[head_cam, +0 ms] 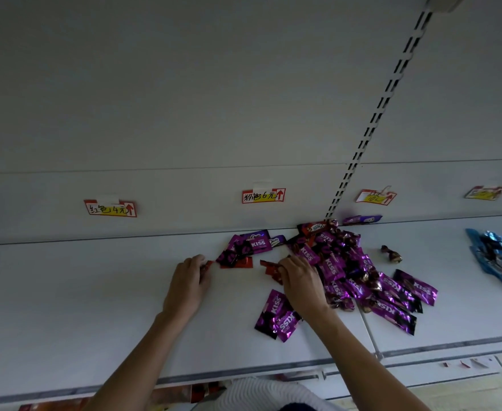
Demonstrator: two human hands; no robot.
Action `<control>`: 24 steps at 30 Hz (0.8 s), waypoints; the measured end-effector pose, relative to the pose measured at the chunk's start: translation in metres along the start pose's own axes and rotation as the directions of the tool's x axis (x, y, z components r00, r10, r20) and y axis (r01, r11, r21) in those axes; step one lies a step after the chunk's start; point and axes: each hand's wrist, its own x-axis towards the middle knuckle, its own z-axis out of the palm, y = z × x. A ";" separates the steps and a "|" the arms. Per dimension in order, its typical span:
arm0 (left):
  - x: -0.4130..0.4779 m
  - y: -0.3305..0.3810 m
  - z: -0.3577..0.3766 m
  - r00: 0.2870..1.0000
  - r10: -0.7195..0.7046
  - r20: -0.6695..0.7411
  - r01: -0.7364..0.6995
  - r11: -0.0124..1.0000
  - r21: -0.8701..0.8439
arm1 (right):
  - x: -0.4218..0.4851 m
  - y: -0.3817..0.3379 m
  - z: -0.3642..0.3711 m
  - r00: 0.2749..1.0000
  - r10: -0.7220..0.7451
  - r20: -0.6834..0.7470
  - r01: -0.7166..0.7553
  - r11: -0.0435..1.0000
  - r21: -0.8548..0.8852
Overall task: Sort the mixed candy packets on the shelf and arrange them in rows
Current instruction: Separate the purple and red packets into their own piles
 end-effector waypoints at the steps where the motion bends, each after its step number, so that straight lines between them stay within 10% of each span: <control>1: 0.000 0.000 -0.002 1.000 0.004 -0.015 -0.004 1.000 -0.013 | -0.001 0.001 0.000 1.000 -0.002 -0.014 0.002 1.000 0.001; 24: 0.014 0.040 0.028 0.954 0.227 0.197 -0.268 0.940 0.211 | 0.002 0.008 -0.027 0.922 0.102 0.374 -0.051 0.989 -0.142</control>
